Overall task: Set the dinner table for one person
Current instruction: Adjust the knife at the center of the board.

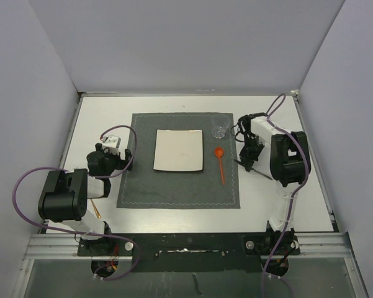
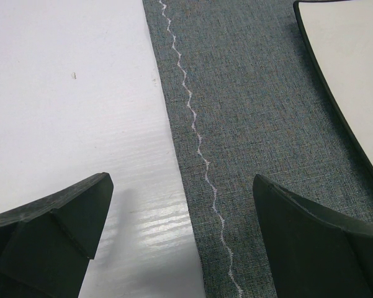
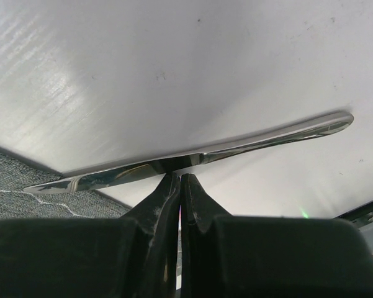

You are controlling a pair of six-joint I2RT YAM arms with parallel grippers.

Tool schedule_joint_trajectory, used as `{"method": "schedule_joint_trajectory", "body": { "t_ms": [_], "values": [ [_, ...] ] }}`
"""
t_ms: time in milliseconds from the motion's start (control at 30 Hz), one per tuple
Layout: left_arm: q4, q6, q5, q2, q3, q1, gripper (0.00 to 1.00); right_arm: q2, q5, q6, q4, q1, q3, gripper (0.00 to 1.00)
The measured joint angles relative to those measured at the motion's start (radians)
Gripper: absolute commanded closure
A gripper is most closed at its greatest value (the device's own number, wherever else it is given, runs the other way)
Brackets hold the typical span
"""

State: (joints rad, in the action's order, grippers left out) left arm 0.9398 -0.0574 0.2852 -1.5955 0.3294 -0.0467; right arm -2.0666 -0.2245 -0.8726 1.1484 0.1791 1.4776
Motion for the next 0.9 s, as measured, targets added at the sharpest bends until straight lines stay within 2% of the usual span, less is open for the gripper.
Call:
{"method": "schedule_joint_trajectory", "body": {
  "t_ms": [367,900],
  "values": [
    [0.0,0.0,0.0,0.0,0.0,0.0,0.02,-0.008,0.038,-0.007,-0.095,-0.064,0.049,1.0],
    [0.0,0.0,0.0,0.0,0.0,0.0,0.02,-0.072,0.053,0.018,-0.117,-0.106,0.161,1.0]
  ]
}}
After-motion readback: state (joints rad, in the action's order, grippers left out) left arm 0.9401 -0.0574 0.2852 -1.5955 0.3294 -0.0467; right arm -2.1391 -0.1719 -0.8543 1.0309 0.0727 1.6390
